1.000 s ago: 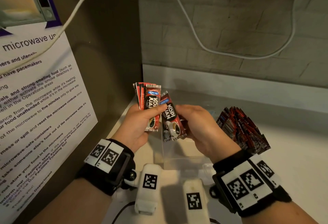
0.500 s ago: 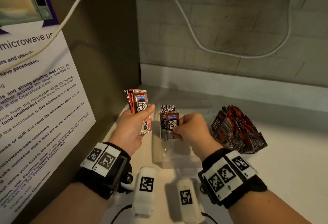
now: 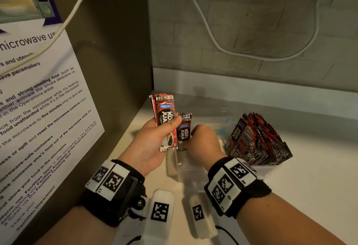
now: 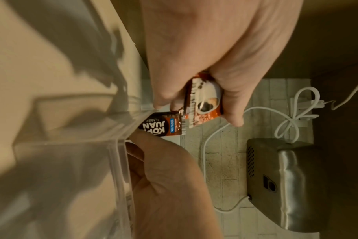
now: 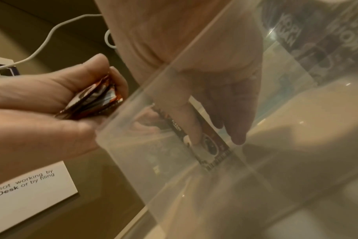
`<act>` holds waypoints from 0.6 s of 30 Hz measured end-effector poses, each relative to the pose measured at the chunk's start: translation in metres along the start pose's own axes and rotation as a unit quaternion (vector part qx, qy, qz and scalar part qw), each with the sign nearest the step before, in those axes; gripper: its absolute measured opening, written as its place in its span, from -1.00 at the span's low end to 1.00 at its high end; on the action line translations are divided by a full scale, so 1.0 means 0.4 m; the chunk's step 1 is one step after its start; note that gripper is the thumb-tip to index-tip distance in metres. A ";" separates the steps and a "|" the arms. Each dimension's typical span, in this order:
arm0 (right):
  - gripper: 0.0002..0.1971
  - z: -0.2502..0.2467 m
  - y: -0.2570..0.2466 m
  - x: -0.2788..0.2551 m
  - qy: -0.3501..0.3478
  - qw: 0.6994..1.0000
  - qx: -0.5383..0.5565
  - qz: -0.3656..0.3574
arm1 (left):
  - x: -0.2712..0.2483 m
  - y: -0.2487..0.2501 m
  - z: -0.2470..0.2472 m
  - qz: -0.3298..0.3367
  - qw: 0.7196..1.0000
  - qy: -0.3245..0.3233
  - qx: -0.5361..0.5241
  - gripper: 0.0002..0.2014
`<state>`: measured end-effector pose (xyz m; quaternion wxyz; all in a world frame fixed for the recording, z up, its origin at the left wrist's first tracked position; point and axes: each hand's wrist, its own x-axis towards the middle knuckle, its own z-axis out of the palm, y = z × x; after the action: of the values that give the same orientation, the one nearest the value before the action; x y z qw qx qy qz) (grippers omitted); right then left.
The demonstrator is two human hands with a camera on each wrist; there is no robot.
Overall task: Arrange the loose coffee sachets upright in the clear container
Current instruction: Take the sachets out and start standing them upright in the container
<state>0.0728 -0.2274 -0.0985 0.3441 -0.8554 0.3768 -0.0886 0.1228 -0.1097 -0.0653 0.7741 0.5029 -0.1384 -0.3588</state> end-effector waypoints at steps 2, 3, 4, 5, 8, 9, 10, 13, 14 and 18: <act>-0.87 0.008 -0.005 0.001 -0.010 1.000 -0.020 -0.007 | -0.001 0.000 0.006 -0.004 1.000 0.000 0.003 -0.85; -0.88 0.010 -0.008 0.001 -0.012 1.000 -0.026 -0.011 | -0.001 0.000 0.008 -0.007 1.000 0.001 0.006 -0.84; -0.86 0.011 -0.012 0.000 -0.012 0.999 -0.030 -0.016 | -0.001 0.000 0.011 -0.009 1.000 0.002 0.008 -0.83; -0.83 0.011 -0.015 -0.002 -0.013 0.999 -0.034 -0.020 | -0.001 0.001 0.014 -0.010 1.000 0.002 0.008 -0.84; -0.82 0.007 -0.020 -0.009 -0.026 0.998 -0.047 -0.035 | -0.002 0.005 0.024 -0.011 1.000 0.000 0.002 -0.91; -0.83 0.006 -0.020 -0.010 -0.027 0.998 -0.051 -0.039 | -0.001 0.006 0.026 -0.011 1.000 -0.001 0.000 -0.92; -0.83 0.005 -0.020 -0.012 -0.027 0.997 -0.052 -0.040 | 0.000 0.006 0.026 -0.010 1.000 -0.002 -0.001 -0.93; -0.84 0.005 -0.018 -0.012 -0.021 0.998 -0.049 -0.035 | 0.007 0.003 0.022 -0.001 1.000 -0.008 -0.001 -0.95; -0.85 0.005 -0.018 -0.012 -0.019 0.998 -0.047 -0.033 | 0.009 0.003 0.019 0.003 1.000 -0.008 0.000 -0.95; -0.87 0.001 -0.014 -0.006 -0.018 0.998 -0.044 -0.029 | 0.016 0.009 0.008 0.016 1.000 0.011 -0.006 -0.93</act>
<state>0.0744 -0.2227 -0.0947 0.3100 -0.8817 0.3495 -0.0663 0.1269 -0.1153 -0.0614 0.7843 0.4997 -0.1359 -0.3417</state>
